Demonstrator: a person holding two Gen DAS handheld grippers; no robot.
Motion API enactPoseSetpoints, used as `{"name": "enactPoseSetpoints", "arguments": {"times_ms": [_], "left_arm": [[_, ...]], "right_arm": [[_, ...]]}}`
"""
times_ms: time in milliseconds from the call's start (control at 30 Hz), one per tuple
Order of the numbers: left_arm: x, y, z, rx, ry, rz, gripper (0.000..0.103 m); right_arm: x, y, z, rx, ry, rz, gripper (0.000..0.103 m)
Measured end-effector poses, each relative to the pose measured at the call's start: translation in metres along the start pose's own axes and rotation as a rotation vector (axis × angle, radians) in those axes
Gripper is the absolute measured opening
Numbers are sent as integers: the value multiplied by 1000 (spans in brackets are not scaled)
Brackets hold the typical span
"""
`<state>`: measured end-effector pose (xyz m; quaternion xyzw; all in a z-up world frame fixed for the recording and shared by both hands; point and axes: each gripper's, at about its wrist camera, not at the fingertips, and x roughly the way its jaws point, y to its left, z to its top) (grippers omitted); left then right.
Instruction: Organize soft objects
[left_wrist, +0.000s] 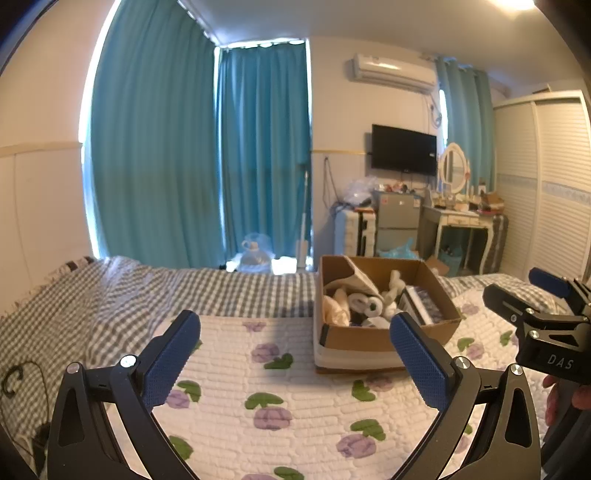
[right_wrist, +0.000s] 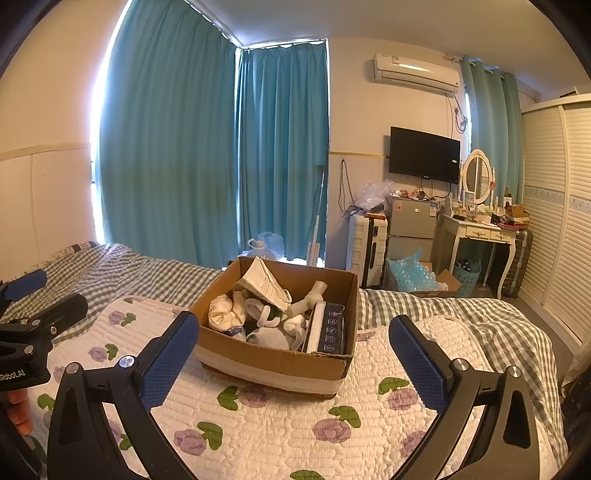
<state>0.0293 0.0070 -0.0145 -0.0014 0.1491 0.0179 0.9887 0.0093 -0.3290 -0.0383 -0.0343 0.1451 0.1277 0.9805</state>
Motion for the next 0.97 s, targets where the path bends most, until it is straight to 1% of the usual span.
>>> {"name": "enactPoseSetpoints", "arguments": {"times_ms": [633,800,967], "left_arm": [[-2,-3,-4,-3,-3,5,103],[-3,-1,-5,-26,5,-30,103],[-2,-1,-4,-24,11,-6,103]], "right_arm": [[3,-2,-1,7,10,-4,103],[4,-2,-2,13,11,0,103],[5,-2,-2,16,15,1,103]]}}
